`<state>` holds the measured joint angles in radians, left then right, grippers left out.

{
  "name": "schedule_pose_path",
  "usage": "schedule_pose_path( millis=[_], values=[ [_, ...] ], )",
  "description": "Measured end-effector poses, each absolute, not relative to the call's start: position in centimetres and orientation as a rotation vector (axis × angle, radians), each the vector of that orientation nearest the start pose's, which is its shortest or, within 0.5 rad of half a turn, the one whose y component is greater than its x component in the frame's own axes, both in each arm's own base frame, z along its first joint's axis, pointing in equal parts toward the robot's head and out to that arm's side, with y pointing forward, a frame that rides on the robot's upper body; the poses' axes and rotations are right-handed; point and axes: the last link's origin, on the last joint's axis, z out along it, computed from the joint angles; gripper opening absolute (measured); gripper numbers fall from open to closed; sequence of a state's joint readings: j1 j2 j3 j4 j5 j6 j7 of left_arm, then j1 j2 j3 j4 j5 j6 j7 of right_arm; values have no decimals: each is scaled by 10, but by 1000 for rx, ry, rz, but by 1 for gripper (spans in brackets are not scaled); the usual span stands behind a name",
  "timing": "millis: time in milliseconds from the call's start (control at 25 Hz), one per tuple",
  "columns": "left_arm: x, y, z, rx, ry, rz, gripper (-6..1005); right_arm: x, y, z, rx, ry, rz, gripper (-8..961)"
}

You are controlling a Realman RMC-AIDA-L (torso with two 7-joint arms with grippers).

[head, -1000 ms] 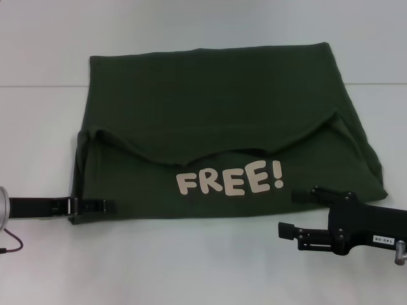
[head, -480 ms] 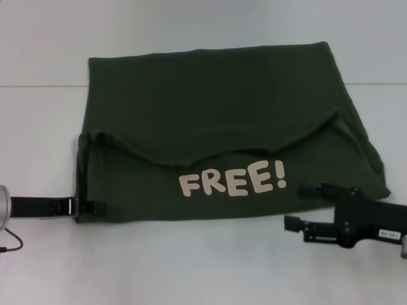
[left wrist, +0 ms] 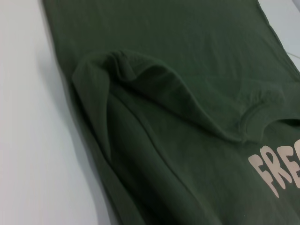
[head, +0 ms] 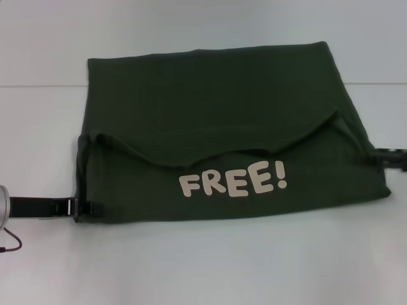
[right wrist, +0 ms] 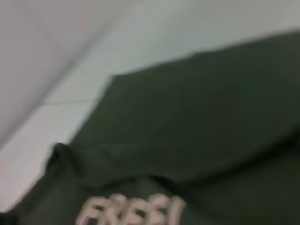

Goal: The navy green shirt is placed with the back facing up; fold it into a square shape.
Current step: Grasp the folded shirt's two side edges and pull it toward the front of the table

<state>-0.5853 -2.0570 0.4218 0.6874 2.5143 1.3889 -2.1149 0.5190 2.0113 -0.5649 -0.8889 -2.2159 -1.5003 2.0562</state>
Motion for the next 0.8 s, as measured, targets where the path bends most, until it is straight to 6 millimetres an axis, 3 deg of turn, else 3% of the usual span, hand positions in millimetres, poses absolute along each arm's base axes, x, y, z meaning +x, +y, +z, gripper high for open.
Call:
schedule_pose_path(
  millis=[120, 320, 480, 800],
  values=[
    [-329, 339, 21, -2240, -1639, -314, 42, 296, 364, 98, -2219, 1558, 357, 912],
    [-328, 339, 21, -2251, -1636, -315, 42, 295, 375, 108, -2120, 1642, 126, 905],
    [-328, 339, 22, -2252, -1633, -315, 42, 295, 383, 93, -2113, 1633, -10, 896],
    [-327, 338, 21, -2258, -1636, -316, 41, 292, 395, 59, -2146, 1602, -91, 877]
  ],
)
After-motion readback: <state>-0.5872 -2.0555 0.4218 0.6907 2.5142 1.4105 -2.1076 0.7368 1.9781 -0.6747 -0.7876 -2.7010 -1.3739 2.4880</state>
